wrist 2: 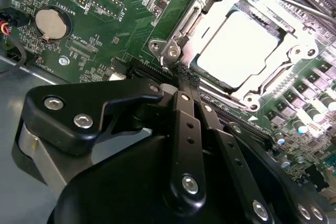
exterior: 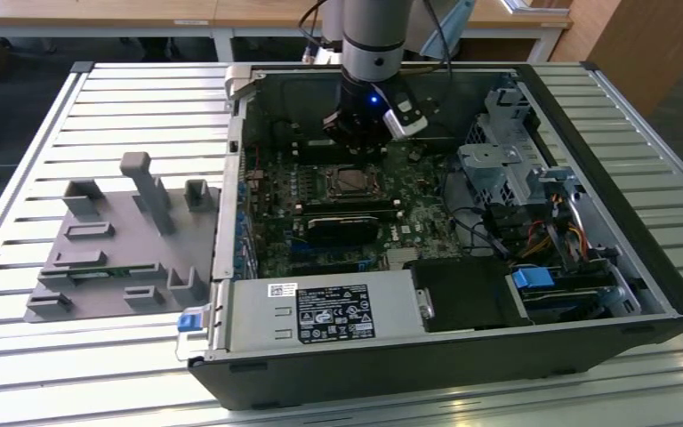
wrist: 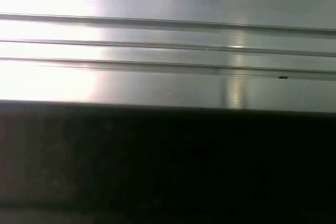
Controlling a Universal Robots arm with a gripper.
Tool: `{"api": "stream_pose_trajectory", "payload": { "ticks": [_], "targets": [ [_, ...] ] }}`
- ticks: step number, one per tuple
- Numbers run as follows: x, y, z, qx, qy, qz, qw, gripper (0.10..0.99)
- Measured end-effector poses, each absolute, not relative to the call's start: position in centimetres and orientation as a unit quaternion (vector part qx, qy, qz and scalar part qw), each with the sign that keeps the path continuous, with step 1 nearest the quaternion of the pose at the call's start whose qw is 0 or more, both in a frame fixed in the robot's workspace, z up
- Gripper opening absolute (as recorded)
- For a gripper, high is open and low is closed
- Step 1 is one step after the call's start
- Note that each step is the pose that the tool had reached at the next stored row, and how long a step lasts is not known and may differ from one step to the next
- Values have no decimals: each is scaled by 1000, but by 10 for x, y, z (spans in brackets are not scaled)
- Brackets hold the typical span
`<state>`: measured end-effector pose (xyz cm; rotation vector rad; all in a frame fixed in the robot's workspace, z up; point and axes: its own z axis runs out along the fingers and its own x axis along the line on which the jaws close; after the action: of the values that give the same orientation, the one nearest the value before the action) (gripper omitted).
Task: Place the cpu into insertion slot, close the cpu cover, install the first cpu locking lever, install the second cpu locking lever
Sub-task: 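Install the first cpu locking lever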
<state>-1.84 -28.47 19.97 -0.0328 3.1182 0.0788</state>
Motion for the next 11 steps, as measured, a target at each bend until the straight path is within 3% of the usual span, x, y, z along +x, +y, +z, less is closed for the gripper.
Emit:
{"api": "stream_pose_trajectory", "payload": {
  "ticks": [11],
  "targets": [
    [-18, -286, 209, -11, 1000, 25, 11, 118]
  ]
}}
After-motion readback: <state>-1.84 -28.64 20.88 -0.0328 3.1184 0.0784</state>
